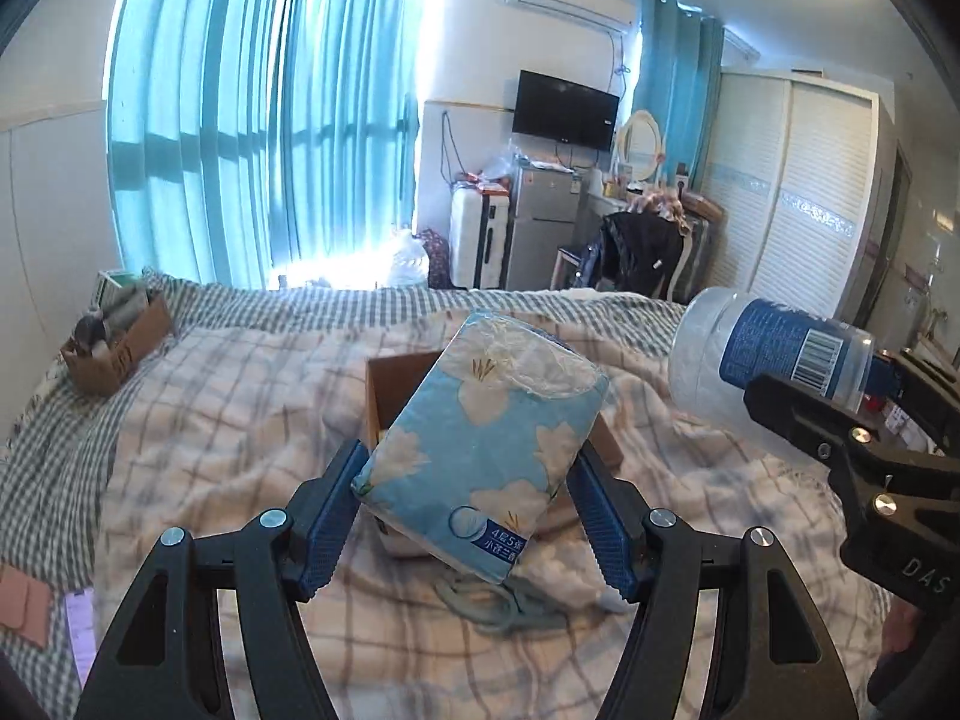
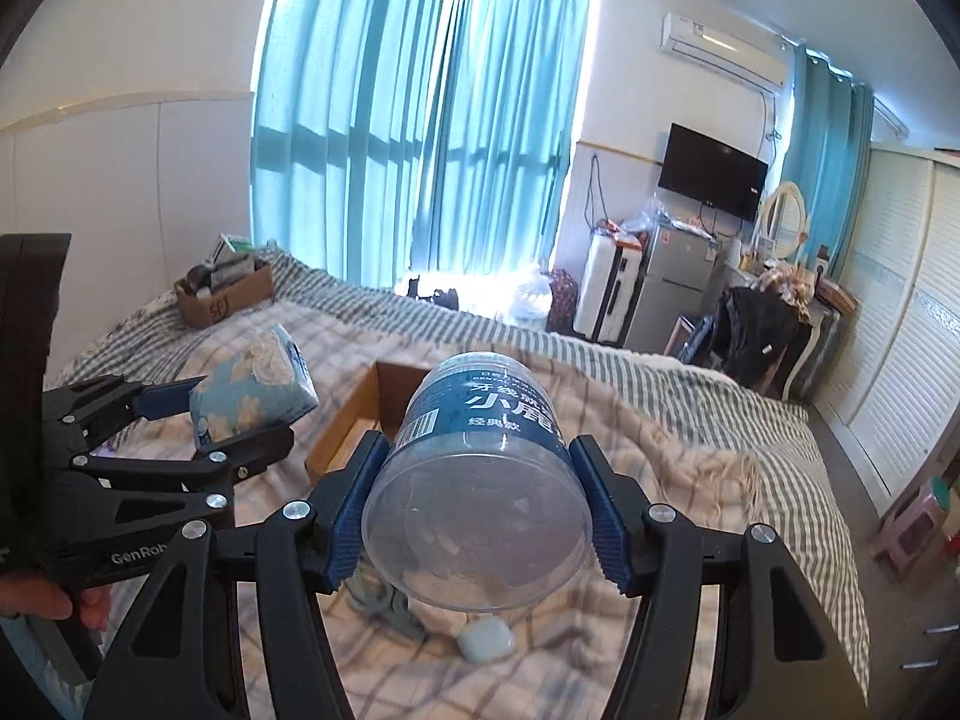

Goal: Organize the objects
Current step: 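Carry the jar and tissue pack into the cardboard box and release both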

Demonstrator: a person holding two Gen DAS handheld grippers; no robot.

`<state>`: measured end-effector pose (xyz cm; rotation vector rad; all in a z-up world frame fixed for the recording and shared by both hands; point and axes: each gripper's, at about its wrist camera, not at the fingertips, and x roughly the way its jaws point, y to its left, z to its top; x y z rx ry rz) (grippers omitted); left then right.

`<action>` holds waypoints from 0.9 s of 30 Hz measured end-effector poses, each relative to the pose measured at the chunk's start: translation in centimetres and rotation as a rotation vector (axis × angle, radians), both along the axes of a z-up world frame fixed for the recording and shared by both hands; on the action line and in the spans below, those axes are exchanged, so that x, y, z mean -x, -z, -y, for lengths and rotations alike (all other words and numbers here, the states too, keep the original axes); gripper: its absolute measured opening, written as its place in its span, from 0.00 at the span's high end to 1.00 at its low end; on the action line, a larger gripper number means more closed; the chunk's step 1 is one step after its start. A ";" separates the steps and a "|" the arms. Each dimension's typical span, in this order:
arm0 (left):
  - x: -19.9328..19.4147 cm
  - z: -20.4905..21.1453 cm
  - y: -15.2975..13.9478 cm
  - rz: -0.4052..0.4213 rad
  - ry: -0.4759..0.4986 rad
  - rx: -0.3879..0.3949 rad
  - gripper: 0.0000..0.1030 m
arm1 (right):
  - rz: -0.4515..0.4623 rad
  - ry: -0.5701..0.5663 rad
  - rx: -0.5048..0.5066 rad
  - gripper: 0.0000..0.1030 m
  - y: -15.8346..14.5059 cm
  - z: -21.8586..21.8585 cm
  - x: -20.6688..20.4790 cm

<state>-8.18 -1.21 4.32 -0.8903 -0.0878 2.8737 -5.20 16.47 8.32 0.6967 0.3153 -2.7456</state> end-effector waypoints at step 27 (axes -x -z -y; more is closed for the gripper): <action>18.6 0.5 11.3 0.203 -0.004 0.031 0.32 | 0.211 -0.002 -0.030 0.40 9.7 3.2 22.7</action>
